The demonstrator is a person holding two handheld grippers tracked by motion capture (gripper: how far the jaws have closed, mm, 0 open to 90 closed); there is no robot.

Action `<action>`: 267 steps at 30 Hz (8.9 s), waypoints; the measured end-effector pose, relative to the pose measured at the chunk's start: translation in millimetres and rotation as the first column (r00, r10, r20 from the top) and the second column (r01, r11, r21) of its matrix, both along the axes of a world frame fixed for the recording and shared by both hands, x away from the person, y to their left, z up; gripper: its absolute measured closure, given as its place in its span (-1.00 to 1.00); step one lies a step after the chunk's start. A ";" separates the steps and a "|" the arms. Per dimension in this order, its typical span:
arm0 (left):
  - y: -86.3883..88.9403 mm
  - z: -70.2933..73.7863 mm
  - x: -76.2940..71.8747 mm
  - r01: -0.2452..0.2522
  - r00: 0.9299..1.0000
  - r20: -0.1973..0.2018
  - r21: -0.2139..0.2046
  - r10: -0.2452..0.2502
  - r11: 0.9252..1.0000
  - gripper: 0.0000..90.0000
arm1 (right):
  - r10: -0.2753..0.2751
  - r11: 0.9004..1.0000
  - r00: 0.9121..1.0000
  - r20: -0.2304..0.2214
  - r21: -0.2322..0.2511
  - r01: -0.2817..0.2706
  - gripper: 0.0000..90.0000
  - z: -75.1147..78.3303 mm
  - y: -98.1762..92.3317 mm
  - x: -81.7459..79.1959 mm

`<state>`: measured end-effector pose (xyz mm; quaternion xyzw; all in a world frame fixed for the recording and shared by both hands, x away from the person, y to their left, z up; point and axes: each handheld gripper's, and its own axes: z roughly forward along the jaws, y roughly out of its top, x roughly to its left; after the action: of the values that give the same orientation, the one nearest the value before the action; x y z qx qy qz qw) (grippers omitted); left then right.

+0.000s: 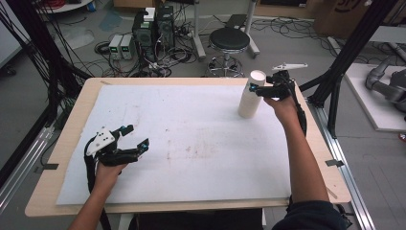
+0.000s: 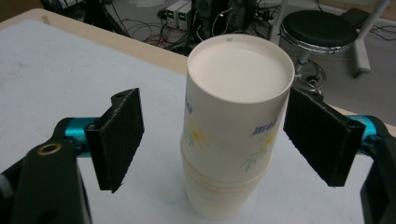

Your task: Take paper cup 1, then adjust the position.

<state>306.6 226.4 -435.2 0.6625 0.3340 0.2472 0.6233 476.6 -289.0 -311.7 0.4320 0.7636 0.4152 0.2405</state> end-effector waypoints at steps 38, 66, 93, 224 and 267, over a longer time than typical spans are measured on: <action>0.4 -0.9 -0.1 0.005 1.000 -0.009 -0.005 -0.005 1.000 -0.65 | -0.006 0.999 0.999 0.031 0.047 0.005 -0.20 20.0 -6.4 16.0; -2.7 1.9 -1.3 0.043 0.999 -0.012 -0.026 -0.043 0.999 -0.65 | 0.118 0.991 0.984 0.136 0.050 -0.126 -0.18 67.4 -19.3 -54.9; -19.9 3.1 -4.1 0.144 0.989 -0.025 -0.027 -0.145 0.989 -0.66 | 0.349 0.925 0.929 0.122 0.115 -0.362 -0.18 -16.0 11.9 -129.8; -158.1 69.9 6.7 0.675 0.729 -0.395 0.546 -0.559 0.496 -0.22 | 0.797 0.582 0.598 -0.086 -0.158 -0.798 -0.58 -39.8 133.1 -164.1; -122.2 26.3 -4.9 0.616 0.787 -0.086 0.157 -0.610 0.772 -0.65 | 0.805 0.590 0.592 -0.028 -0.051 -0.805 -0.18 -57.2 94.0 -167.4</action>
<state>301.7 104.2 -408.9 0.7911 0.0861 0.0493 0.6036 309.2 -195.0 -368.8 0.0340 0.8884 0.4561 0.0386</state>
